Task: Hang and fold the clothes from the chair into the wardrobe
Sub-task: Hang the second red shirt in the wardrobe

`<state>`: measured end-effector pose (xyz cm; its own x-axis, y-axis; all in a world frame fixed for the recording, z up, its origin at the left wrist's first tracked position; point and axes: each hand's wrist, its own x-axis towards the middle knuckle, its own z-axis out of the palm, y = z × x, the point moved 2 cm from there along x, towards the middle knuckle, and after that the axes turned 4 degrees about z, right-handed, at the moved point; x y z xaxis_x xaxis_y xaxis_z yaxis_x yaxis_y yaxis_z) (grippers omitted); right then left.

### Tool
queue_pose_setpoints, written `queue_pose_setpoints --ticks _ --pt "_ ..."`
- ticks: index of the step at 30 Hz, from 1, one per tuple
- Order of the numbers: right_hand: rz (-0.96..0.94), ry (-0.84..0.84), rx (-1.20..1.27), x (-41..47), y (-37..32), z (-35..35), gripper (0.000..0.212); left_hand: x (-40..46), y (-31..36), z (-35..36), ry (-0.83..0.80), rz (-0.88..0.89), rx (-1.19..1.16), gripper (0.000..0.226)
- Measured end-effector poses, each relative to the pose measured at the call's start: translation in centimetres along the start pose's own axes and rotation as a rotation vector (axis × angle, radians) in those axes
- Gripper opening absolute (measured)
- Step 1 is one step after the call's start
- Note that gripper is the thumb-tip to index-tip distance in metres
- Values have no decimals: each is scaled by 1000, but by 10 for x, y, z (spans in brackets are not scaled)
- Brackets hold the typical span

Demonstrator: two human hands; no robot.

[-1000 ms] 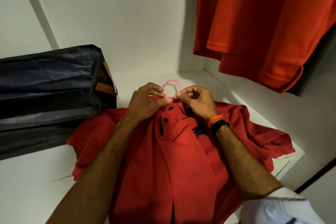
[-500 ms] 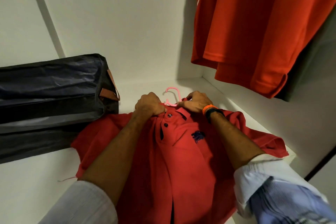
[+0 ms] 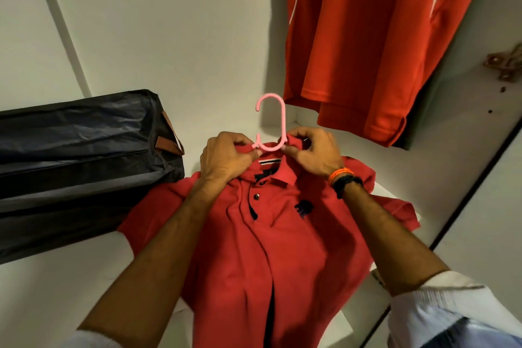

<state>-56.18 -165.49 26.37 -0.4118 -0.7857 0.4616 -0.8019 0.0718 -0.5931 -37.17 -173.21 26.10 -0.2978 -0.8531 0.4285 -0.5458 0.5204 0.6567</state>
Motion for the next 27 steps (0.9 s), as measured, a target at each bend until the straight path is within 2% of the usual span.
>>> queue_pose_setpoints --ticks 7,11,14,19,22,25,27 --pt "-31 78 64 -40 -32 -57 43 -45 52 -36 90 138 -31 30" --pt "-108 81 123 -72 -50 -104 27 -74 89 -59 65 194 -19 38" --pt "-137 66 176 -102 -53 -127 23 -104 116 -71 26 215 31 37" --pt "-163 45 256 -157 -47 -158 33 -173 150 -82 32 196 176 33" --pt "-187 52 296 -182 -45 -179 36 -203 167 -91 116 149 146 26" --pt "-139 45 305 -202 -37 -196 35 -226 183 -103 134 111 135 22" --pt "-95 40 337 -210 -36 -204 42 -238 191 -107 161 84 123 20"
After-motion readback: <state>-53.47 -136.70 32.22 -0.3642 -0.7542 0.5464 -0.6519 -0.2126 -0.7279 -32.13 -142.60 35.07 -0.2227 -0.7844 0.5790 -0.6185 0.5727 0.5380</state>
